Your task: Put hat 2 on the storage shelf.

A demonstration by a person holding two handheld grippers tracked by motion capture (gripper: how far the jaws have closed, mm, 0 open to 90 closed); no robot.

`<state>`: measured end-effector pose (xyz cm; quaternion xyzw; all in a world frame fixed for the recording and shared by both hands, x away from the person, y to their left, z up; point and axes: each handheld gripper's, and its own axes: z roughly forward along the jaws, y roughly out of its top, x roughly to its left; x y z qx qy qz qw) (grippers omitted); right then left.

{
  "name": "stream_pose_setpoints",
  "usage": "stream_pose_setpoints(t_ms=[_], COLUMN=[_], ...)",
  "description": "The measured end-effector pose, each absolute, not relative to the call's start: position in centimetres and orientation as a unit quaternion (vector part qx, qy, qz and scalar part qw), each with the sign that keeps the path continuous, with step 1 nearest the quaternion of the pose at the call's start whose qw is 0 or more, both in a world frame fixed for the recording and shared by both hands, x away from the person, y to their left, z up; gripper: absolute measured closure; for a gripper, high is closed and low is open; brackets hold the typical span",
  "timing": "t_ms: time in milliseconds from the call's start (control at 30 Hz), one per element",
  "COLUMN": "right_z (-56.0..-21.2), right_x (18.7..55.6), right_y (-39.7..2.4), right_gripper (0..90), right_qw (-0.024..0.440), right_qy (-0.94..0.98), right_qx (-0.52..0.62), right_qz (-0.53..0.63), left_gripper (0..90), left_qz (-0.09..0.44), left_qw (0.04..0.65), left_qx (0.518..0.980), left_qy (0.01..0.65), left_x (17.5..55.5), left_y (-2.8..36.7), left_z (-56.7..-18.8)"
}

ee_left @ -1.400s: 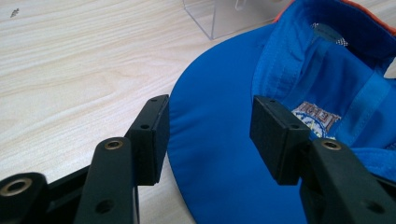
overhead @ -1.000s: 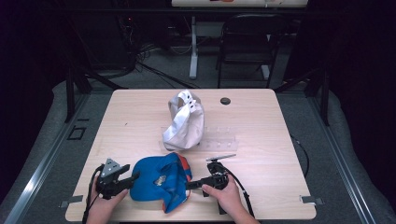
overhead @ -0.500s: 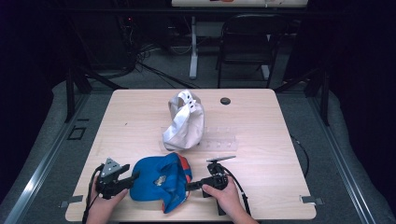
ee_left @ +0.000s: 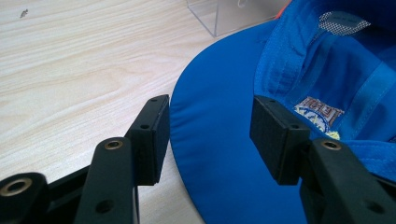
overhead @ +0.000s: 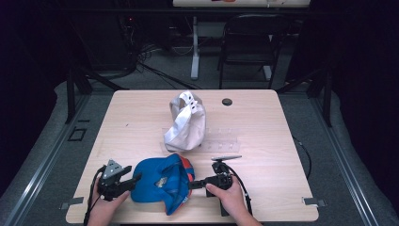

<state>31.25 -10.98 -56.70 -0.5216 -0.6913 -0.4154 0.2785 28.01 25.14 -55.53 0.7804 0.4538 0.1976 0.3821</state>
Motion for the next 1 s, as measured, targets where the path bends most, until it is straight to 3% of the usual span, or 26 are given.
stream_pose_setpoints(t_ms=[600, 1000], right_z=[-51.4, -51.6], right_x=[32.0, 32.3], right_y=[-13.9, -17.3], right_gripper=[77.5, 77.3], right_qw=[0.246, 0.247], right_qy=[-0.707, -0.686], right_qx=[-0.529, -0.557], right_qz=[-0.401, -0.397], left_gripper=[48.3, 48.3], left_qz=[0.197, 0.195], left_qw=[0.383, 0.379], left_qx=[0.784, 0.788], left_qy=[0.448, 0.445], left_x=[28.1, 28.2], left_y=[24.9, 24.8], left_z=[-55.5, -55.5])
